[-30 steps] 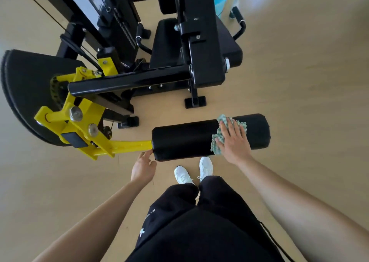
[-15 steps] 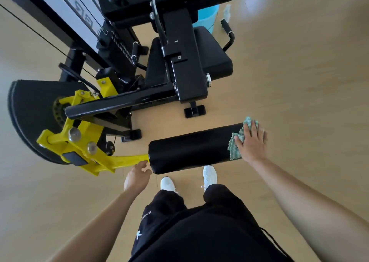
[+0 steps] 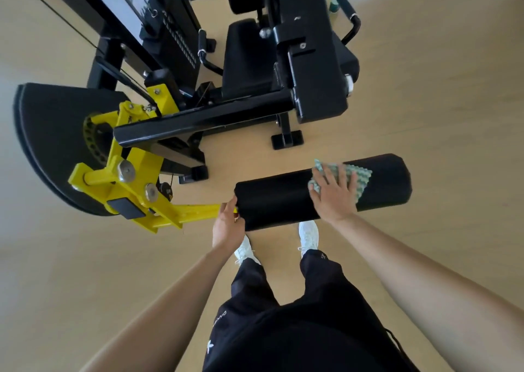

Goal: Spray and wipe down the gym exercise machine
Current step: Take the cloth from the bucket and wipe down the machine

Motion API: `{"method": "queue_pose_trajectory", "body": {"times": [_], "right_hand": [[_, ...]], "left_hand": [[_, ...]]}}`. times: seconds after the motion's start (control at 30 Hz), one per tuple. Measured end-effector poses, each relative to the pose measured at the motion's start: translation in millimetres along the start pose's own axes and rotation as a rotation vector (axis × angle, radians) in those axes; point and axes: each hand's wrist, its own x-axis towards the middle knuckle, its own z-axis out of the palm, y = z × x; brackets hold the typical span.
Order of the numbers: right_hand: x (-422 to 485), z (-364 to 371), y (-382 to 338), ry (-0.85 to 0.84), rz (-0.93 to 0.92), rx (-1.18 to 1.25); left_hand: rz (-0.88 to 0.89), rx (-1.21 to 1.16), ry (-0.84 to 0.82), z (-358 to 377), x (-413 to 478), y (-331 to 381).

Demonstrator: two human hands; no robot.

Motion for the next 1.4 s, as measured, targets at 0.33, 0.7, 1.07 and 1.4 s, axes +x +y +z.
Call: {"method": "queue_pose_trajectory", "body": {"times": [0.33, 0.7, 1.07, 1.4], "right_hand": [[-27, 50, -157, -0.142, -0.584, -0.085], [-17, 20, 9, 0.051, -0.131, -0.043], [-4, -12, 105, 0.194, 0.412, 0.152], [-5, -6, -14, -0.019, -0.03, 0.096]], "left_hand": [[-0.128, -0.188, -0.121, -1, -29, -40], [-0.173, -0.21, 0.02, -11, -17, -25], [-0.121, -0.106, 0.089, -2, 30, 28], [-0.113, -0.046, 0.173, -3, 11, 28]]}}
